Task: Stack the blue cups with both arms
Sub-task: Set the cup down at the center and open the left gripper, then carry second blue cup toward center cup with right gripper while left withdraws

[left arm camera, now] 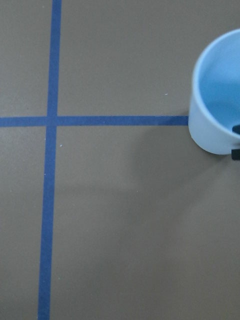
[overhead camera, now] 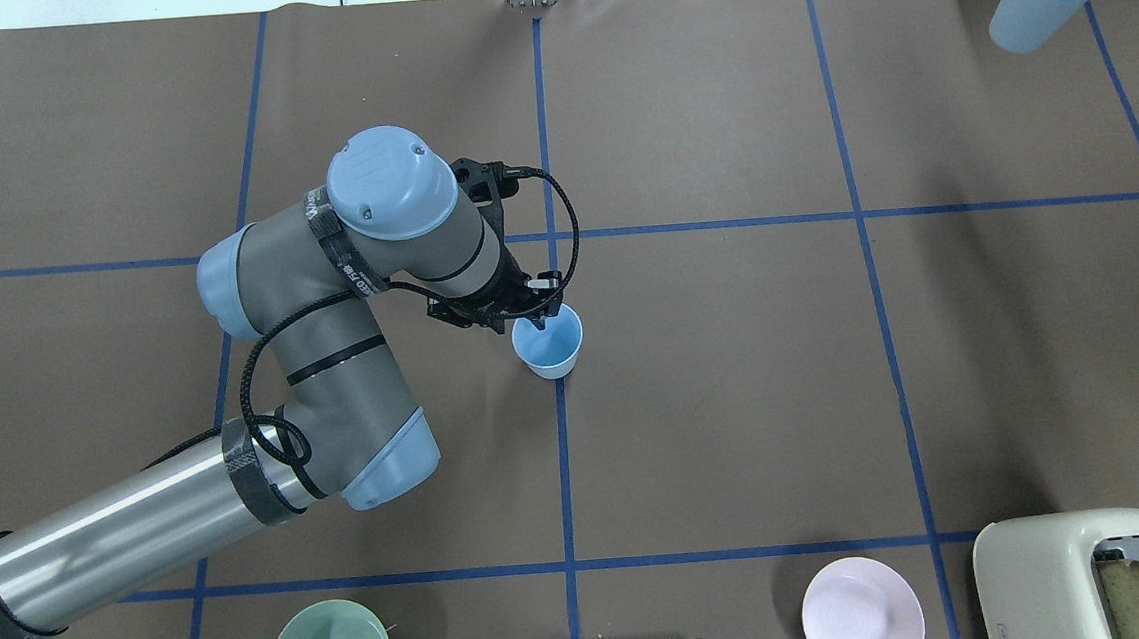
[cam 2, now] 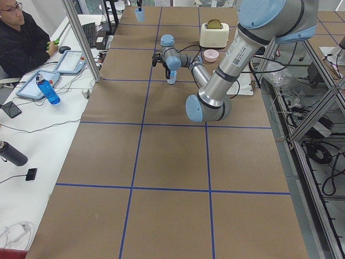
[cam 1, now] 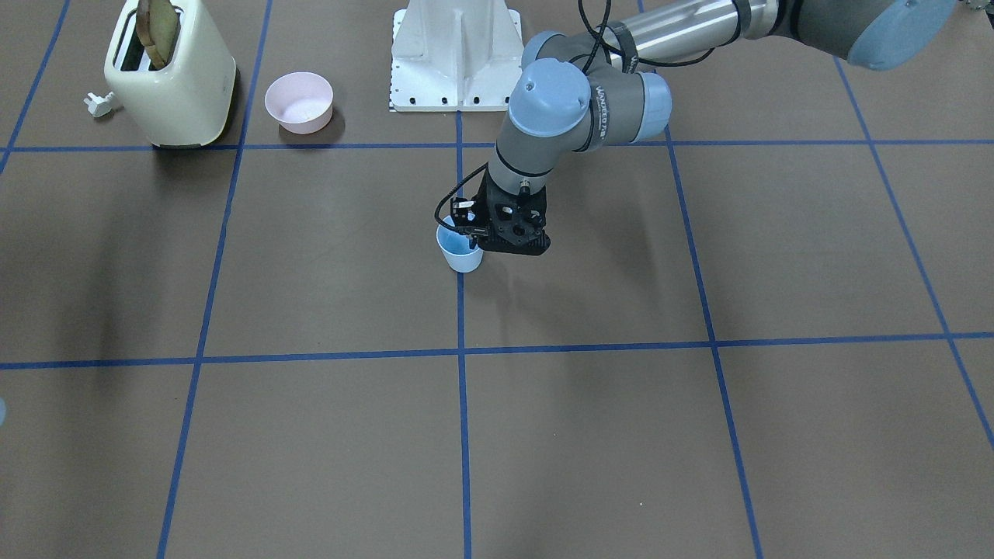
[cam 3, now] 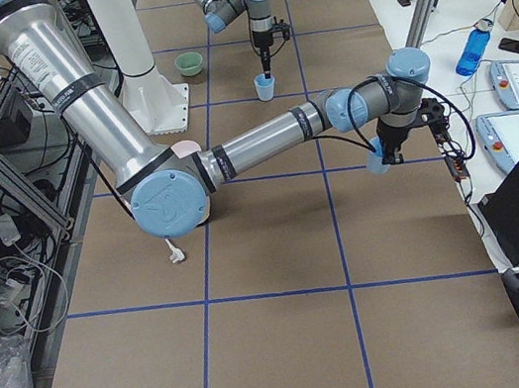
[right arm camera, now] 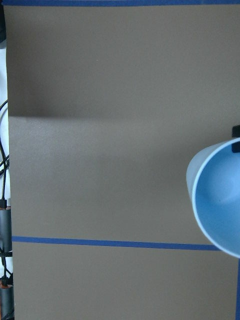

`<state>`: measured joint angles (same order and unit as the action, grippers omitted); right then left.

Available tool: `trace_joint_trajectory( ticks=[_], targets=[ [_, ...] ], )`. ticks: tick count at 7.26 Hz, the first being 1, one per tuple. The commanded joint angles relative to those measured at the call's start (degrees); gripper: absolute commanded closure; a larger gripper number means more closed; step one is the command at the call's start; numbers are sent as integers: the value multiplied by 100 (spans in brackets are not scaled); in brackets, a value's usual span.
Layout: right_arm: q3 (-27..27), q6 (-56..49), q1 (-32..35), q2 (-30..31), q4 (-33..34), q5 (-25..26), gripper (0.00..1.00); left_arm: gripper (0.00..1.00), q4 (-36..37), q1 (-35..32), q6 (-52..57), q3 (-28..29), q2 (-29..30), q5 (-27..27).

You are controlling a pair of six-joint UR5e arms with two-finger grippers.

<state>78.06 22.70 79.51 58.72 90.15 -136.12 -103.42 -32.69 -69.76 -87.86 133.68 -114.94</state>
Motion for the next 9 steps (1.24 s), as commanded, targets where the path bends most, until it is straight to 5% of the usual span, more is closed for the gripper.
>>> trace_joint_trajectory(
  ticks=[1,5,9],
  targets=[
    [60,723,-215,-342,12,-19,100,2,-20,-358,50,-257,-200,-133],
    [989,2418,-1023,-484,12,24,100,2,-29,-1905,1962,-346,-894,-1476],
    [2037,4222,-2164,-528,29,769,100,2,-38,-2961,3168,-355,-1536,-2145]
  ],
)
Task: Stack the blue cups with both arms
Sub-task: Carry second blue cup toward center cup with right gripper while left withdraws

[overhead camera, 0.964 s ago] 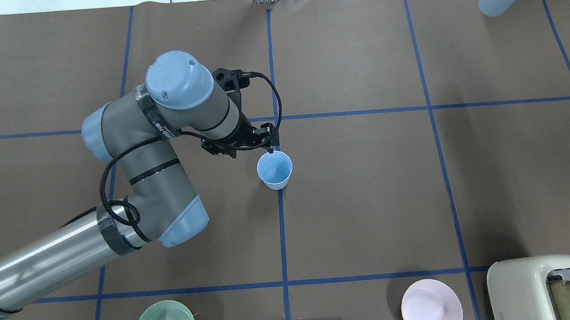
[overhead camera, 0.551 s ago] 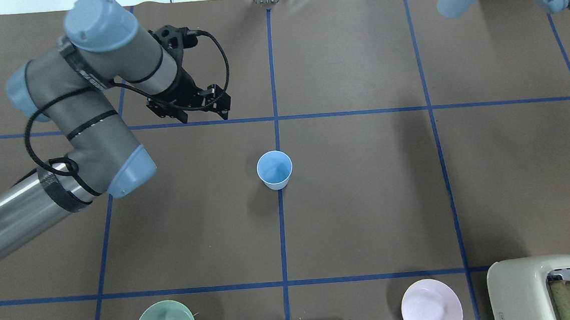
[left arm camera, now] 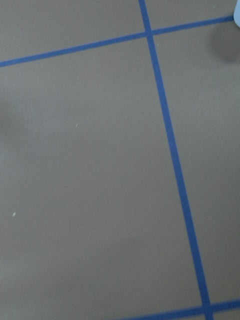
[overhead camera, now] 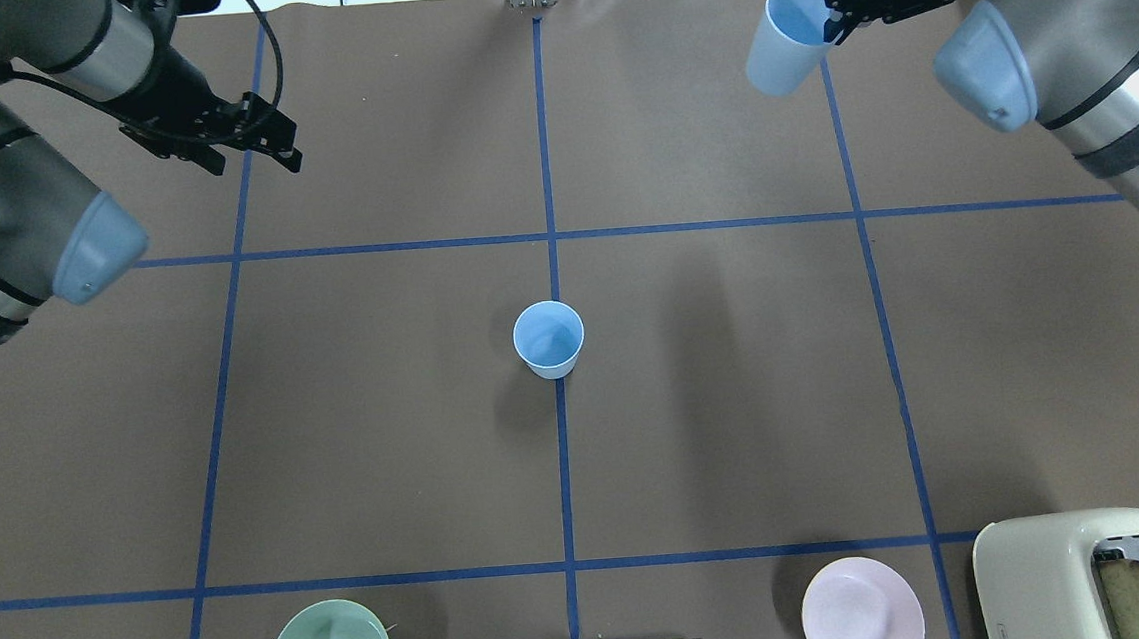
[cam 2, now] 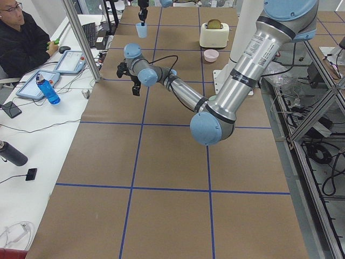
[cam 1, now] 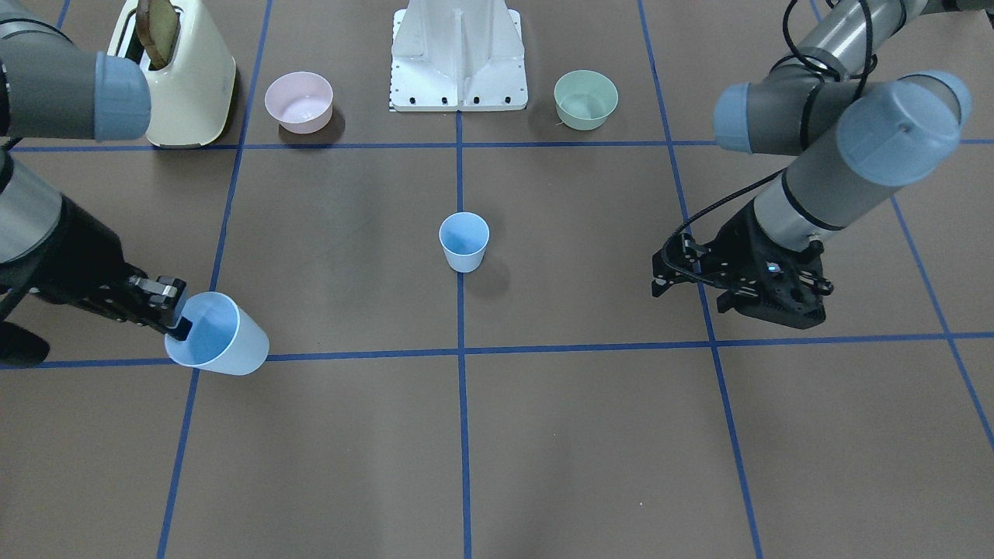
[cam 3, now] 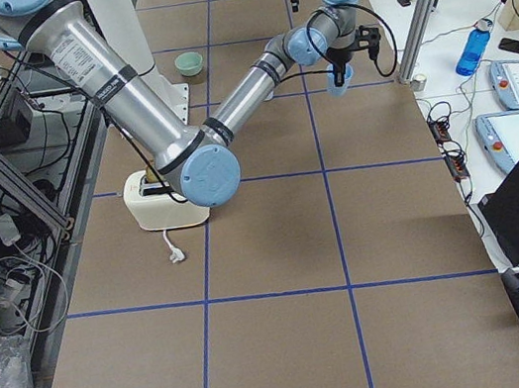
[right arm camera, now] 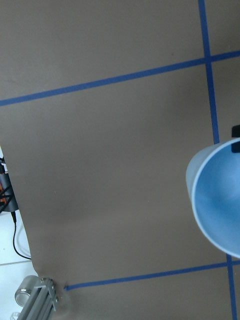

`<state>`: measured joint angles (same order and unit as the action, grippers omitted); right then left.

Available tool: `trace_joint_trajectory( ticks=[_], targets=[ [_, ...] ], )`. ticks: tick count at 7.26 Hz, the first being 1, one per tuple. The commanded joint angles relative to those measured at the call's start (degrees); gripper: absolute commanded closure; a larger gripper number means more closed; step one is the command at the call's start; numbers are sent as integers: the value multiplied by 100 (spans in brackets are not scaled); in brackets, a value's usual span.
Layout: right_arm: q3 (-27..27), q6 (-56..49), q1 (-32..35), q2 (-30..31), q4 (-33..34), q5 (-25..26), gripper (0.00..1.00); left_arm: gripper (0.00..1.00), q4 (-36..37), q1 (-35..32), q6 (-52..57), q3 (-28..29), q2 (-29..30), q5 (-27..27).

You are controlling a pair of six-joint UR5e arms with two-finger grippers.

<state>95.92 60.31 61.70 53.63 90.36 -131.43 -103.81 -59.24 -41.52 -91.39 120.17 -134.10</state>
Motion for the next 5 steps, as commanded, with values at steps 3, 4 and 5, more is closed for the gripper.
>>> trace_joint_trajectory(
  ticks=[3,4,5],
  targets=[
    [514,1147,-1244,-54,8,1072,100,2,27,-781,959,16,-467,-432],
    [602,1315,-1491,-55,8,1189,100,2,10,-852,1074,33,-572,-441],
    [751,1586,-1642,-72,25,1234,100,2,18,-1053,1328,33,-712,-467]
  ],
)
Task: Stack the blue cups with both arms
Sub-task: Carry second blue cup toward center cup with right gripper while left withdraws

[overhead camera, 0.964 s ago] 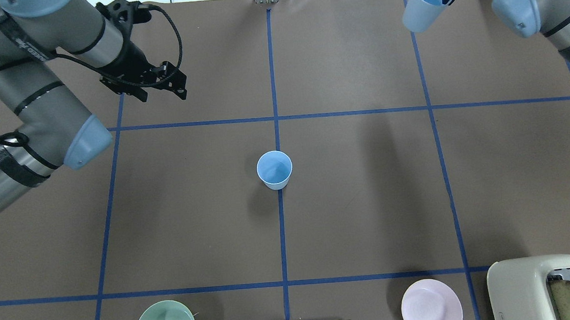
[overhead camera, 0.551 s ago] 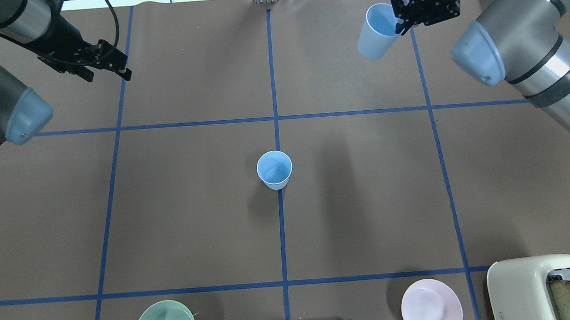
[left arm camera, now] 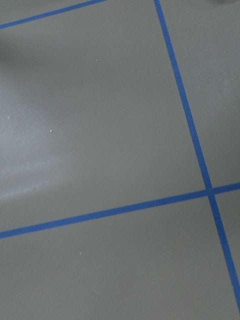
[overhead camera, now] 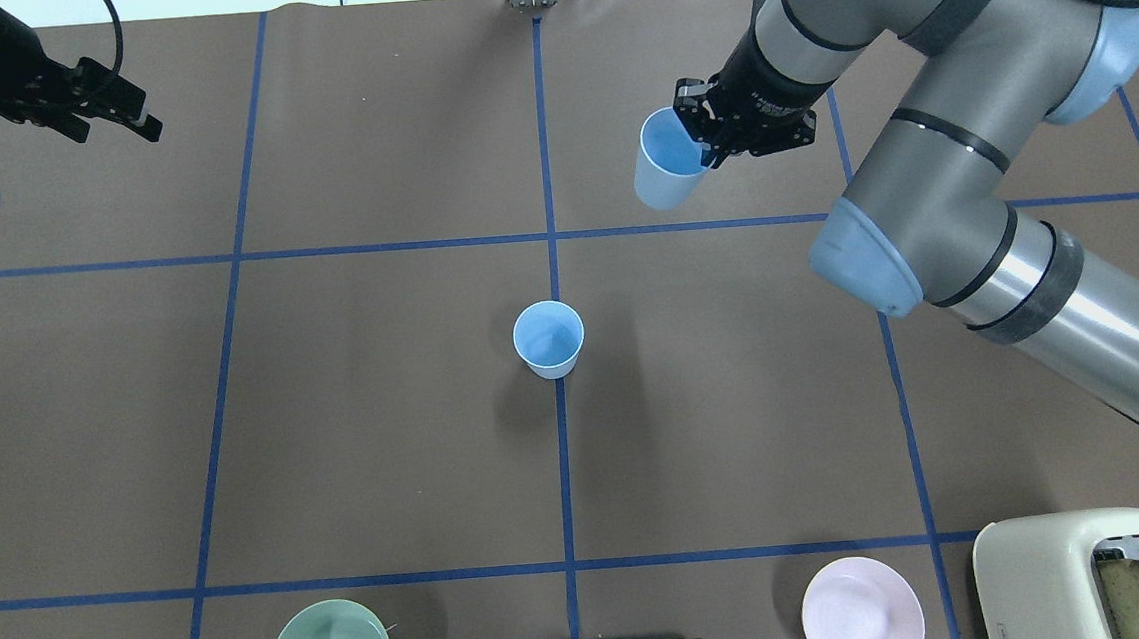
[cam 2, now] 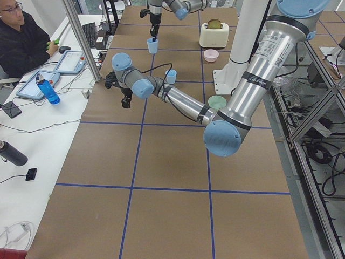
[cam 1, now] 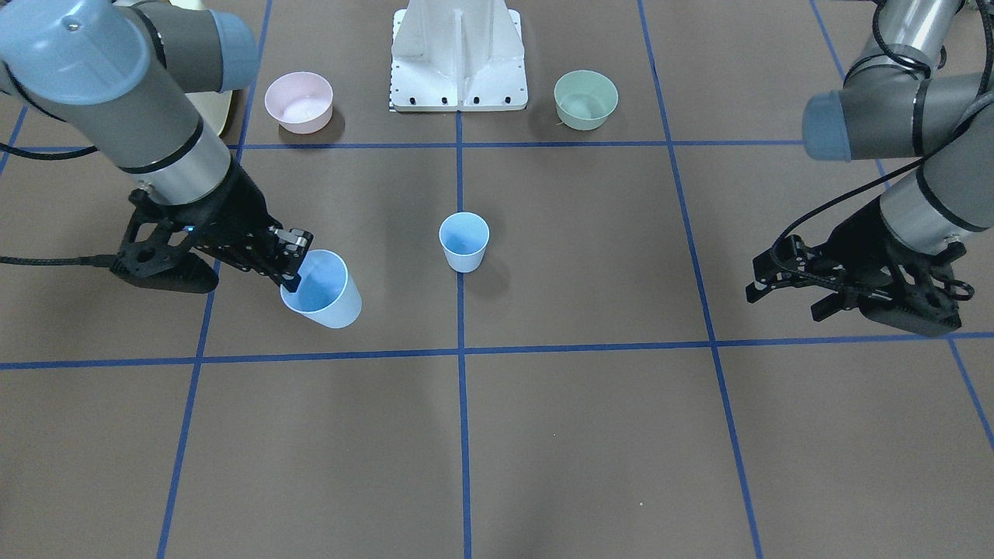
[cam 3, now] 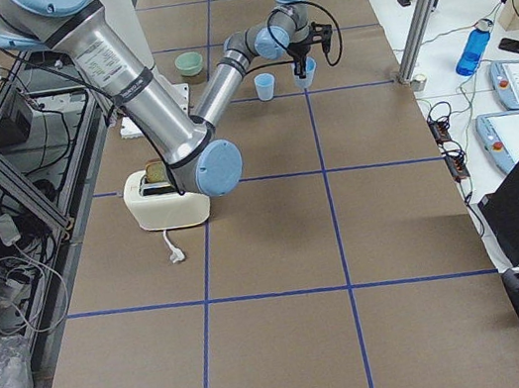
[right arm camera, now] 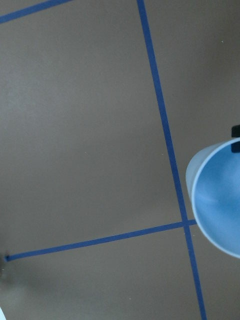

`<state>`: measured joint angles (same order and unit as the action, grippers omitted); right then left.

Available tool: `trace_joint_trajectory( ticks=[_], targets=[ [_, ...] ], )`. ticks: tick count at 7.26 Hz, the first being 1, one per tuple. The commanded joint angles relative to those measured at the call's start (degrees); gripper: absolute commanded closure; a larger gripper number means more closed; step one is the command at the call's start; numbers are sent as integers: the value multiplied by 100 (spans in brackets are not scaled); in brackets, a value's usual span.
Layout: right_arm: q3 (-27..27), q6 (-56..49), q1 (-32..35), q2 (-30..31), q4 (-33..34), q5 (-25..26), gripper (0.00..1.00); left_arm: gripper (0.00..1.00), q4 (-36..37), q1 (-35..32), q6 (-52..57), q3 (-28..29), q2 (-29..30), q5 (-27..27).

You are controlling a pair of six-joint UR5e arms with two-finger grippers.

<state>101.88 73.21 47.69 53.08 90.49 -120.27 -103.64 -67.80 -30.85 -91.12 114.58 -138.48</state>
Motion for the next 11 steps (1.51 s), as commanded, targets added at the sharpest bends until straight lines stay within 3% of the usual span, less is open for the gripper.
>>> trace_joint_trajectory(
  ticks=[1,5,11],
  targets=[
    [192,595,-522,-130,22,396,100,2,11,-355,620,24,-304,-160],
    [359,985,-1313,-376,425,1144,100,2,10,-672,1238,182,-577,-179],
    [280,1187,-2043,-377,426,1927,100,2,-7,-717,1345,359,-560,-179]
  ],
)
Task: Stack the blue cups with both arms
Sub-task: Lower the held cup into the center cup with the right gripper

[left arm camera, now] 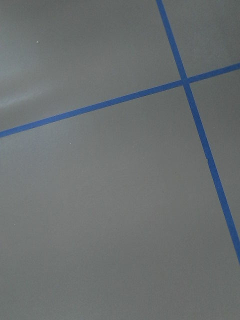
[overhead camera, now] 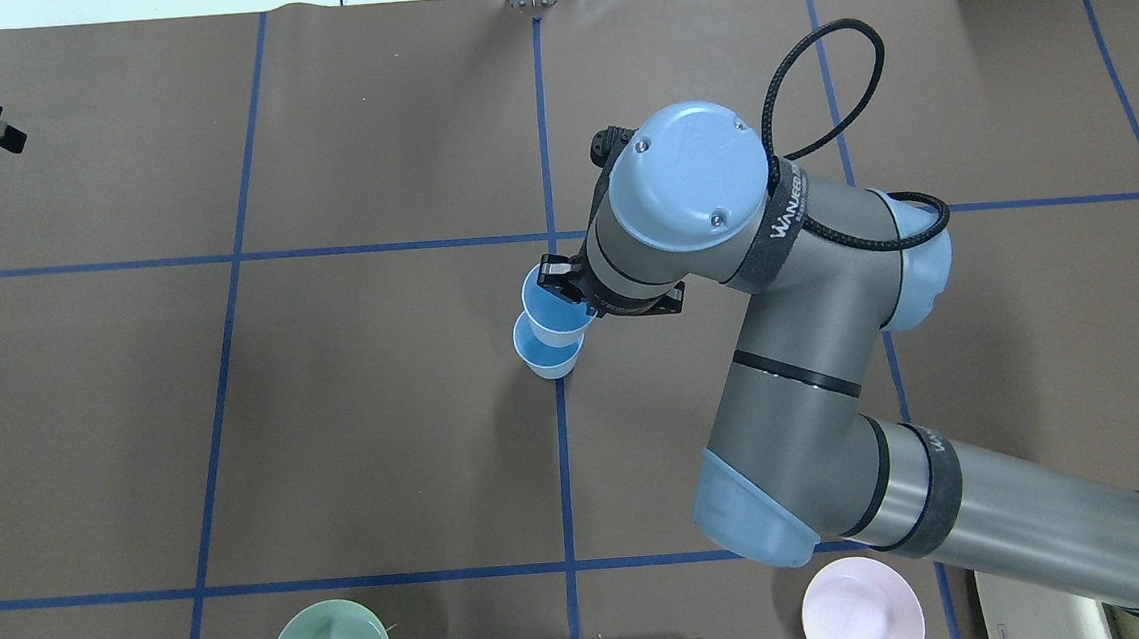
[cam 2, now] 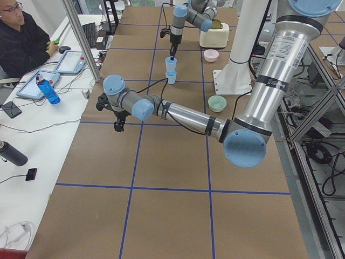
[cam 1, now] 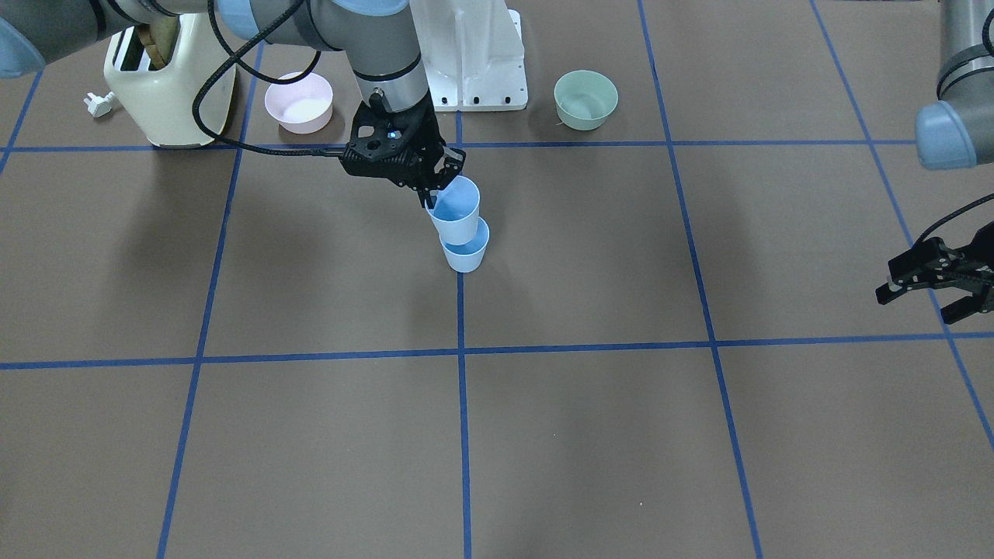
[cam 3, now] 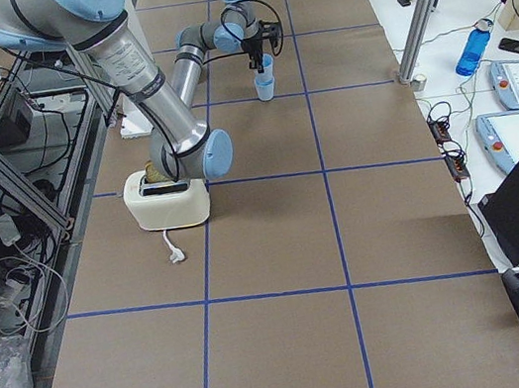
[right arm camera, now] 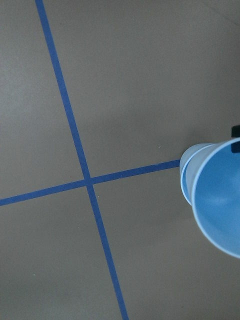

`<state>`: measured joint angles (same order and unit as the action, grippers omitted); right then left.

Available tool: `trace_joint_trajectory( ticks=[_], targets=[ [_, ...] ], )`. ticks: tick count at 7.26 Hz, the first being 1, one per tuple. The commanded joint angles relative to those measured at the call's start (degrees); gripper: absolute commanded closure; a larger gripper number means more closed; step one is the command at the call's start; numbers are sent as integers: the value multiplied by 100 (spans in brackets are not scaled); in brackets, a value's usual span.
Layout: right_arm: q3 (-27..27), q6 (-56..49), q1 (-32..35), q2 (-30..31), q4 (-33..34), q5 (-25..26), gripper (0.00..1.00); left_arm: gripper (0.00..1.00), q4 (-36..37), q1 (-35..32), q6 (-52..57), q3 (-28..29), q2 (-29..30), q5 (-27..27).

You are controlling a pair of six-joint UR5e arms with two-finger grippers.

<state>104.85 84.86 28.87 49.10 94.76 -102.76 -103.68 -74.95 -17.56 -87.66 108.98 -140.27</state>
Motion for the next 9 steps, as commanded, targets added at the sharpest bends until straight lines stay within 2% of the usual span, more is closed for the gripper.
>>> trace_joint_trajectory(
  ticks=[1,6,9],
  targets=[
    [-26,22,-224,21,-1,273,100,2,-3,-2,16,47,0,0],
    [-26,4,-259,39,-10,265,100,2,-20,-2,16,56,9,0],
    [-43,-101,-49,48,-10,212,100,2,-20,7,16,56,27,0]
  ],
)
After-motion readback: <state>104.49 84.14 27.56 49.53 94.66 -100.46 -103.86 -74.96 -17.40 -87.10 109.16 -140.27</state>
